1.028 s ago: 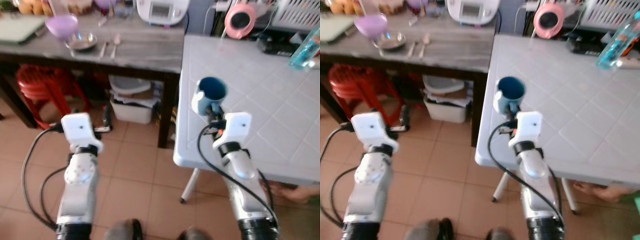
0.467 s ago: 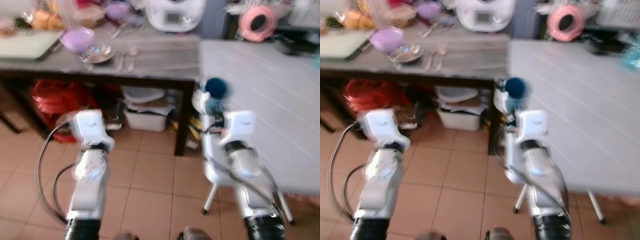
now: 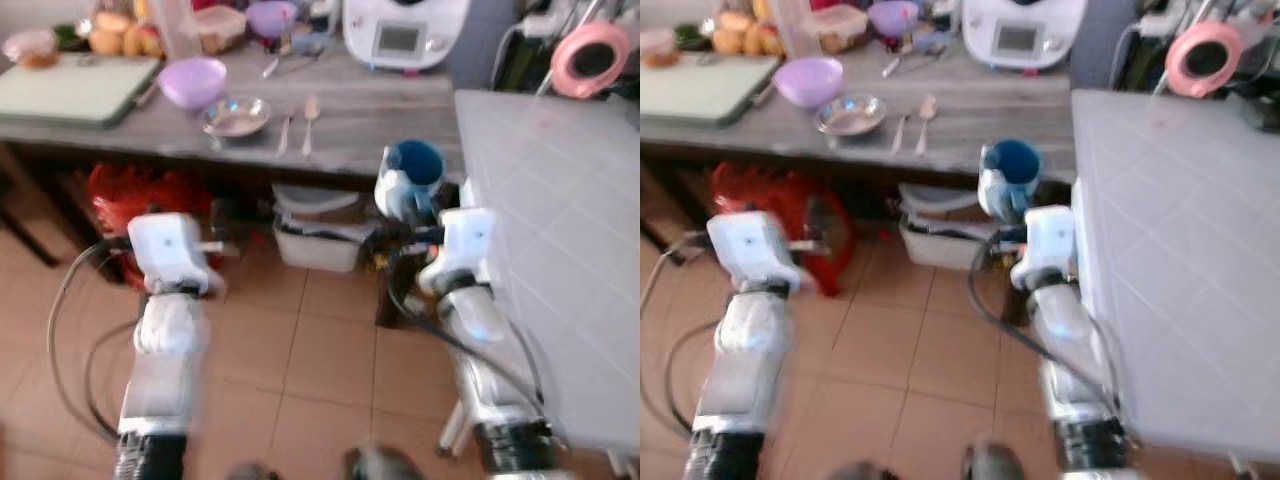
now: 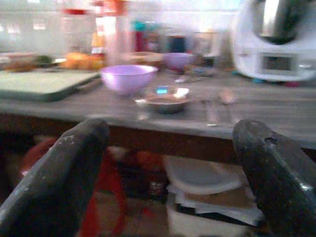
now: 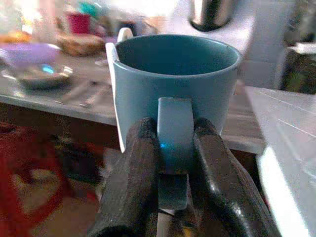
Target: Setting the table
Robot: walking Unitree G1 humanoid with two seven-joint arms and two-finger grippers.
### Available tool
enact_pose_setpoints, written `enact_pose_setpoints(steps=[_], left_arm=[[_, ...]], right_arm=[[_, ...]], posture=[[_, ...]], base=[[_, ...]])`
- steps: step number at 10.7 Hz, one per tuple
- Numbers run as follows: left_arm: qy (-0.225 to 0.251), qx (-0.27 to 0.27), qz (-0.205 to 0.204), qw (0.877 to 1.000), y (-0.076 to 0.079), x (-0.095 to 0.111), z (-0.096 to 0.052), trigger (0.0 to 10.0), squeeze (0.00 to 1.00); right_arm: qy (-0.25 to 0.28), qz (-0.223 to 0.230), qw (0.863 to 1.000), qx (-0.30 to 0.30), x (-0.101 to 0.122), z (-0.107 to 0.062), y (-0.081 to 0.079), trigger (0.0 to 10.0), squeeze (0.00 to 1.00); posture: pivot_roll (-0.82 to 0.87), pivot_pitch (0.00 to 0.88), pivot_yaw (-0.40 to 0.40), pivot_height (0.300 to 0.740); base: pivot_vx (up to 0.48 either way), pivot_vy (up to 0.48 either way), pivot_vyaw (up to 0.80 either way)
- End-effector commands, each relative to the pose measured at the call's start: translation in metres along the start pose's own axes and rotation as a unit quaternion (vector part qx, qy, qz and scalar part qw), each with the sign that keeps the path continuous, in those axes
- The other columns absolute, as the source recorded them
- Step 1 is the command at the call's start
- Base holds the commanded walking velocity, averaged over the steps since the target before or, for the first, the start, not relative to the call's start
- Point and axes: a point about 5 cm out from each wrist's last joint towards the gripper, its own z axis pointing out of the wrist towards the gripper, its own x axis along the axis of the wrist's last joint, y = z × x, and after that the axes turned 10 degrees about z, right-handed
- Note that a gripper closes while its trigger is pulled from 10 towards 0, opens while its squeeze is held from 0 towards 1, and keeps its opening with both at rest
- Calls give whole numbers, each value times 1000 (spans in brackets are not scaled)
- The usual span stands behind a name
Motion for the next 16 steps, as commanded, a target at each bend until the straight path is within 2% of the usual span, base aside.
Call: enact_pose_setpoints(steps=[1,6,10,12,14,16], left_arm=[[5,15,14,1000,-10,1,-1,10000,0],[13,-9,14,1000,4,5,-5,10000,0],[8,-1,-2,1000,2,5,-6,10000,0],[12,0,-1,1000,2,7,-6,10000,0],[15,1,-8,1000,3,10,-6,10000,0],[17,21,-9,1000,-2,12,-9,10000,0]], right_arm=[[25,9,1000,16,11,4,-10,10000,0],[57,-37,996,-52,22,9,2,10000,0],[67,-49,996,-32,26,11,-4,10000,0],[76,-50,995,-40,29,12,-2,10000,0],[76,-40,995,-50,28,13,1,10000,0],[75,-37,996,-36,28,12,-2,10000,0]], posture=[[-8,72,4,740],[-13,71,6,740],[-9,73,3,740],[-9,72,2,740],[-9,71,0,740],[-9,75,-3,740]], base=[[480,0,0],[480,0,0],[477,0,0],[465,0,659],[461,0,0],[0,0,0]])
